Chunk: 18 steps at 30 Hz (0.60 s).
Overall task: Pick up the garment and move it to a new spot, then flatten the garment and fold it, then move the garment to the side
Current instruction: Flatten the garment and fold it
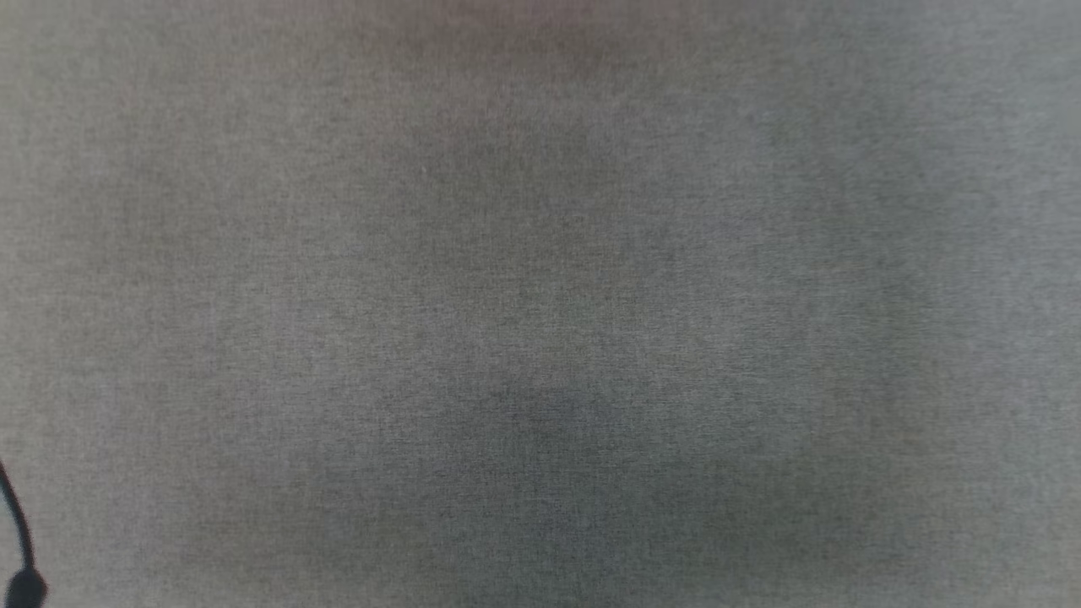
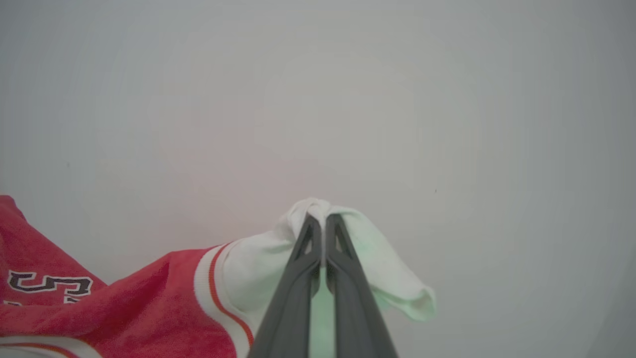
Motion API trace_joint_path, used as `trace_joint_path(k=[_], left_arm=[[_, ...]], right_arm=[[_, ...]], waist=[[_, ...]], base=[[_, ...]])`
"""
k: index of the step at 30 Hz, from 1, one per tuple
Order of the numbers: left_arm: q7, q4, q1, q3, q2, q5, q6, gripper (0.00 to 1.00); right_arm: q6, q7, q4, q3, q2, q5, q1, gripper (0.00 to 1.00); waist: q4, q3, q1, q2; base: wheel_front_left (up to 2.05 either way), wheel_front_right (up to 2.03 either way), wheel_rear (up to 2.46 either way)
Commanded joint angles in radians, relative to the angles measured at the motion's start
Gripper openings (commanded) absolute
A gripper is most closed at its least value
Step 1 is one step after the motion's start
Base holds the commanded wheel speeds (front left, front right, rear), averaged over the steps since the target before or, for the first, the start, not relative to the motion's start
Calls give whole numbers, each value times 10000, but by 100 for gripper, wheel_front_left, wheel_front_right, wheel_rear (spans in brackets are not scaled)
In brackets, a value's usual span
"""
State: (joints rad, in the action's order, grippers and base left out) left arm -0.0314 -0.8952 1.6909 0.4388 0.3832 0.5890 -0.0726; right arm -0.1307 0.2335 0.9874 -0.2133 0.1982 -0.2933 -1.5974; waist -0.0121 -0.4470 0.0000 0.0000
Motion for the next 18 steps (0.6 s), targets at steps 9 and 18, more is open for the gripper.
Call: trace_joint_path(k=[9, 18], left_arm=[[-244, -2054, -1137, 318, -289, 256, -425, 0], [2191, -2727, -3047, 1130, -466, 863, -569, 0]], right_arm=[[0, -243, 1161, -1322, -234, -752, 963, 0], [0, -2856, -93, -2761, 531, -3560, 2959, 0]], waist=[[356, -185, 0, 0], [676, 625, 0, 0]], base=[[0, 0, 0], [0, 0, 0]])
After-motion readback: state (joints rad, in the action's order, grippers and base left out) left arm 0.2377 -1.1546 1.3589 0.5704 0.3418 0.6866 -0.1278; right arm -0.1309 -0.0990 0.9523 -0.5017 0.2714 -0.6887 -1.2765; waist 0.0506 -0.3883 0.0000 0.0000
